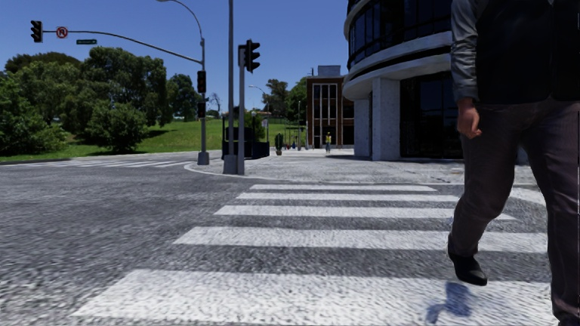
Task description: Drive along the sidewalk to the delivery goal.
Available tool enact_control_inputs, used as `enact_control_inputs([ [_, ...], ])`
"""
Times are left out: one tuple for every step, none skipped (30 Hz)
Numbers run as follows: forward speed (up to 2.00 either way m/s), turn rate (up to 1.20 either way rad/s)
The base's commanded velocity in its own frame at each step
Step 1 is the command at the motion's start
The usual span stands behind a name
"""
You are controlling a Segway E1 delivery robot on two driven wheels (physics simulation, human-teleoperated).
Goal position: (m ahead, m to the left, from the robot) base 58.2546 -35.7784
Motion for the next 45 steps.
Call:
enact_control_inputs([
  [2.00, 0.00],
  [2.00, 0.00],
  [2.00, 0.00],
  [2.00, 0.00],
  [2.00, 0.00],
  [2.00, 0.00],
  [2.00, 0.00],
  [2.00, 0.00],
  [2.00, 0.00],
  [2.00, 0.00],
  [2.00, 0.00],
  [2.00, 0.00],
  [2.00, 0.00],
  [2.00, 0.00],
  [2.00, 0.00],
  [2.00, 0.00],
  [2.00, 0.00],
  [2.00, 0.00],
  [2.00, 0.00],
  [2.00, 0.00],
  [2.00, 0.00],
  [2.00, 0.00],
  [2.00, 0.00],
  [2.00, 0.00],
  [2.00, 0.00],
  [2.00, -0.34],
  [2.00, -0.81],
  [2.00, -0.98],
  [2.00, -1.04],
  [2.00, -1.04],
  [2.00, -1.05],
  [2.00, -0.65],
  [2.00, -0.19],
  [2.00, -0.05],
  [2.00, -0.05],
  [2.00, -0.02],
  [2.00, -0.01],
  [2.00, -0.01],
  [2.00, -0.01],
  [2.00, -0.01],
  [2.00, -0.01],
  [2.00, 0.00],
  [2.00, 0.00],
  [2.00, 0.00],
  [2.00, 0.00],
])
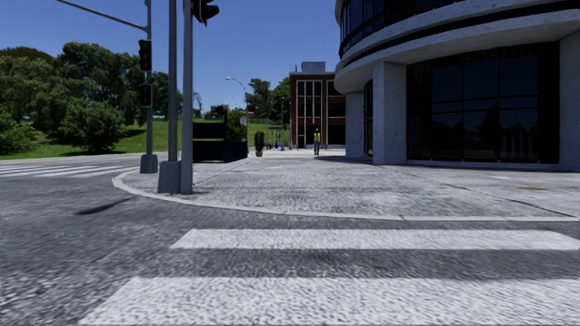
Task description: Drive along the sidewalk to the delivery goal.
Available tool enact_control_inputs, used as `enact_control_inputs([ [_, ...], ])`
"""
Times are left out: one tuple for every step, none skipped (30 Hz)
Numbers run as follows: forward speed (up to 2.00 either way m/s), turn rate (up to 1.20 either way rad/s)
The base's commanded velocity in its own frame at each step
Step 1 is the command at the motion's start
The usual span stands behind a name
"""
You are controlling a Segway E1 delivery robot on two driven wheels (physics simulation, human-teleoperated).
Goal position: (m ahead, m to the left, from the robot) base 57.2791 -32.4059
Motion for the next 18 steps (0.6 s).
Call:
enact_control_inputs([
  [2.00, 0.00],
  [2.00, 0.00],
  [2.00, 0.00],
  [2.00, 0.00],
  [2.00, 0.00],
  [2.00, -0.18],
  [2.00, -0.18],
  [2.00, -0.31],
  [2.00, -0.37],
  [2.00, -0.38],
  [2.00, -0.38],
  [2.00, -0.38],
  [2.00, -0.36],
  [2.00, 0.00],
  [2.00, 0.00],
  [2.00, 0.00],
  [2.00, 0.00],
  [2.00, 0.00],
])
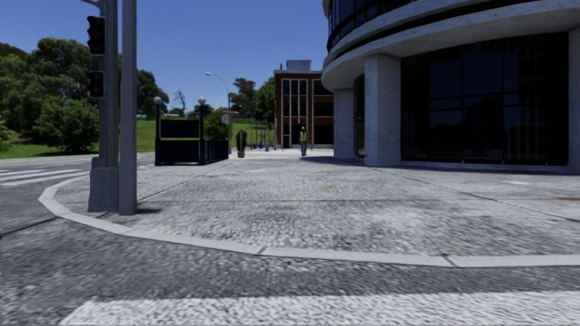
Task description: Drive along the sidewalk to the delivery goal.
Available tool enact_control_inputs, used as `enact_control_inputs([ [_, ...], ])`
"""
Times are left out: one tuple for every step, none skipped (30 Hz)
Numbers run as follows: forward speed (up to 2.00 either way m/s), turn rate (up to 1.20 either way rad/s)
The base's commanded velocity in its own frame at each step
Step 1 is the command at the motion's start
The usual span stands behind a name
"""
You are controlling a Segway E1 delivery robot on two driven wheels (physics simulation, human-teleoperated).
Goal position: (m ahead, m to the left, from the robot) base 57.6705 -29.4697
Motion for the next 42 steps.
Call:
enact_control_inputs([
  [2.00, 0.00],
  [2.00, 0.00],
  [2.00, 0.00],
  [2.00, 0.00],
  [2.00, 0.00],
  [2.00, 0.00],
  [2.00, 0.00],
  [2.00, 0.00],
  [2.00, 0.00],
  [2.00, 0.00],
  [2.00, 0.00],
  [2.00, 0.00],
  [2.00, 0.00],
  [2.00, 0.00],
  [2.00, 0.00],
  [2.00, 0.10],
  [2.00, 0.23],
  [2.00, 0.27],
  [2.00, 0.18],
  [2.00, 0.00],
  [2.00, 0.00],
  [2.00, 0.00],
  [2.00, 0.00],
  [2.00, 0.00],
  [2.00, 0.00],
  [2.00, 0.00],
  [2.00, 0.00],
  [2.00, 0.00],
  [2.00, 0.00],
  [2.00, 0.00],
  [2.00, 0.00],
  [2.00, 0.00],
  [2.00, 0.00],
  [2.00, 0.00],
  [2.00, 0.00],
  [2.00, 0.00],
  [2.00, 0.00],
  [2.00, 0.00],
  [2.00, 0.00],
  [2.00, 0.00],
  [2.00, 0.00],
  [2.00, 0.00],
])
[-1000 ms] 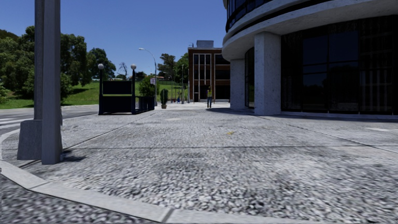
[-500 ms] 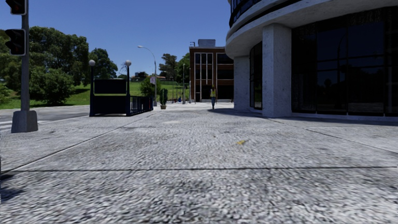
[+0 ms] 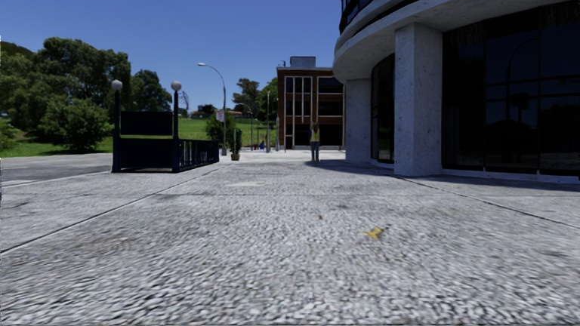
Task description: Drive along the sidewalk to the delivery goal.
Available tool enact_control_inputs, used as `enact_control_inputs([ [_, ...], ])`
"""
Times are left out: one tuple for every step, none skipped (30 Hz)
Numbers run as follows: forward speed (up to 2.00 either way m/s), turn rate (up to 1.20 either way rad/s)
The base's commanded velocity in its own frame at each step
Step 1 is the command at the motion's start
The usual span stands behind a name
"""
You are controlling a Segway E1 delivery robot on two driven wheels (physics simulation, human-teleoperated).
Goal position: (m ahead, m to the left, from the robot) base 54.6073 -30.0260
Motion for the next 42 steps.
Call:
enact_control_inputs([
  [2.00, 0.00],
  [2.00, 0.00],
  [2.00, 0.00],
  [2.00, 0.00],
  [2.00, 0.00],
  [2.00, 0.00],
  [2.00, 0.00],
  [2.00, 0.00],
  [2.00, 0.00],
  [2.00, 0.00],
  [2.00, 0.00],
  [2.00, 0.00],
  [2.00, 0.00],
  [2.00, 0.00],
  [2.00, 0.00],
  [2.00, 0.00],
  [2.00, 0.00],
  [2.00, 0.00],
  [2.00, 0.00],
  [2.00, 0.00],
  [2.00, 0.00],
  [2.00, 0.00],
  [2.00, 0.00],
  [2.00, 0.00],
  [2.00, 0.00],
  [2.00, 0.00],
  [2.00, 0.00],
  [2.00, 0.00],
  [2.00, 0.00],
  [2.00, 0.00],
  [2.00, 0.00],
  [2.00, 0.00],
  [2.00, 0.00],
  [2.00, 0.00],
  [2.00, 0.00],
  [2.00, 0.00],
  [2.00, 0.00],
  [2.00, 0.00],
  [2.00, 0.00],
  [2.00, 0.00],
  [2.00, 0.00],
  [2.00, 0.00],
])
